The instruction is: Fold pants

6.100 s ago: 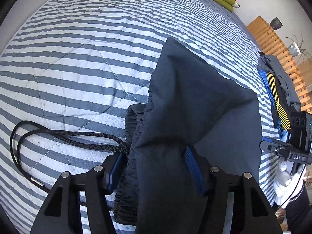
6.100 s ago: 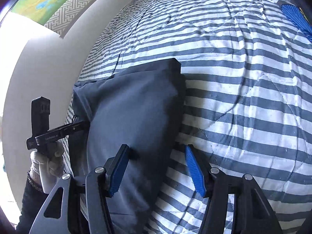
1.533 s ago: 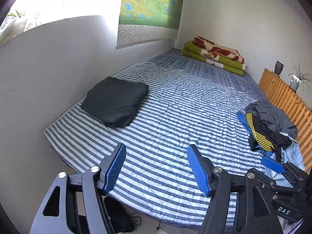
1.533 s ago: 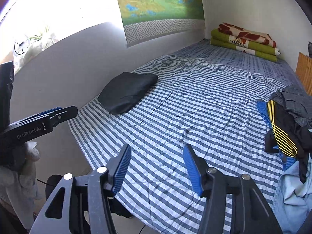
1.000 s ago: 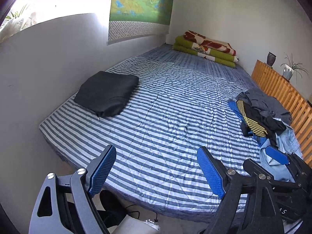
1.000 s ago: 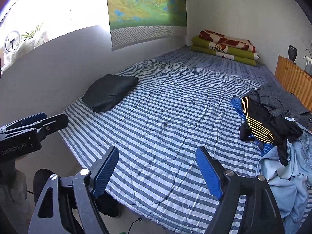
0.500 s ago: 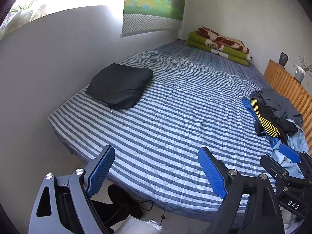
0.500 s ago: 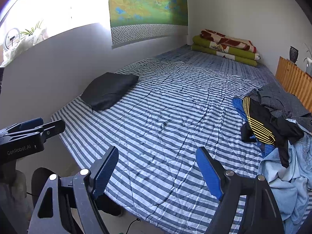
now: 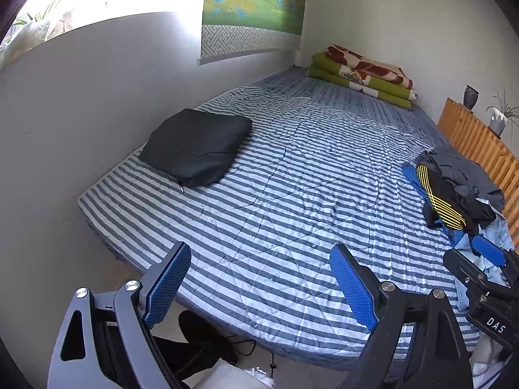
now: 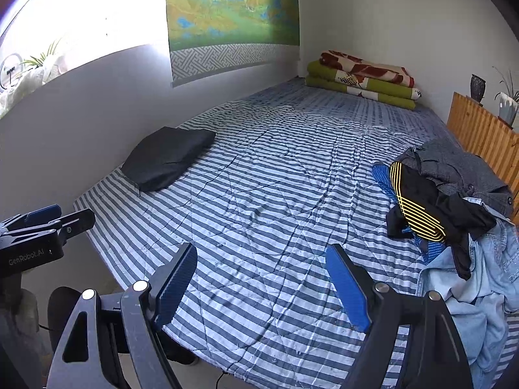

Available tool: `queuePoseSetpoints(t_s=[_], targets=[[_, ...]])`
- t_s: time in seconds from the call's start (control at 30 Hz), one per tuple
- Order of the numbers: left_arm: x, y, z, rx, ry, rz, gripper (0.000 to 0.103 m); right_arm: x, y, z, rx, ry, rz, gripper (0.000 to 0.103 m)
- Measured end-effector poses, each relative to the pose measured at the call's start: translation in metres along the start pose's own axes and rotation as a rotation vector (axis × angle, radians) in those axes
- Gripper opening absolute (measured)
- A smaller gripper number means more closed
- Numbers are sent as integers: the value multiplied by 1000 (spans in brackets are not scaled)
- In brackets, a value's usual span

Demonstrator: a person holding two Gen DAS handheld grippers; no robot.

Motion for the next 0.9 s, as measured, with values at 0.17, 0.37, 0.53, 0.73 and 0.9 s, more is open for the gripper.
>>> queuePoseSetpoints(t_s=[0.17, 0.37, 0.53, 0.73, 0.9], targets=[[-2, -1, 7, -10, 12, 2, 90, -2, 1, 4, -5, 8, -8, 78], [-4, -3, 13, -15, 30, 6, 90, -2, 2, 11, -20, 23, -12, 78], [-6, -3, 16, -20, 37, 8, 90, 0, 2, 16, -30, 31, -11, 78], [-7, -5, 17, -39, 34, 16, 91, -1, 4, 19, -39, 40, -16, 78], [-8, -7, 18, -40, 38, 21, 91, 0, 4, 20, -43, 45, -16, 78]])
Point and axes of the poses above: each gripper's, at about its wrist camera, not at the fingertips, and x roughly against the way its jaws point, z to its right, y to its underside, the point moved 1 cm from there along -x, roughly the way its jaws point, and after that the axes turned 12 degrees about z, right-handed, at the moved point
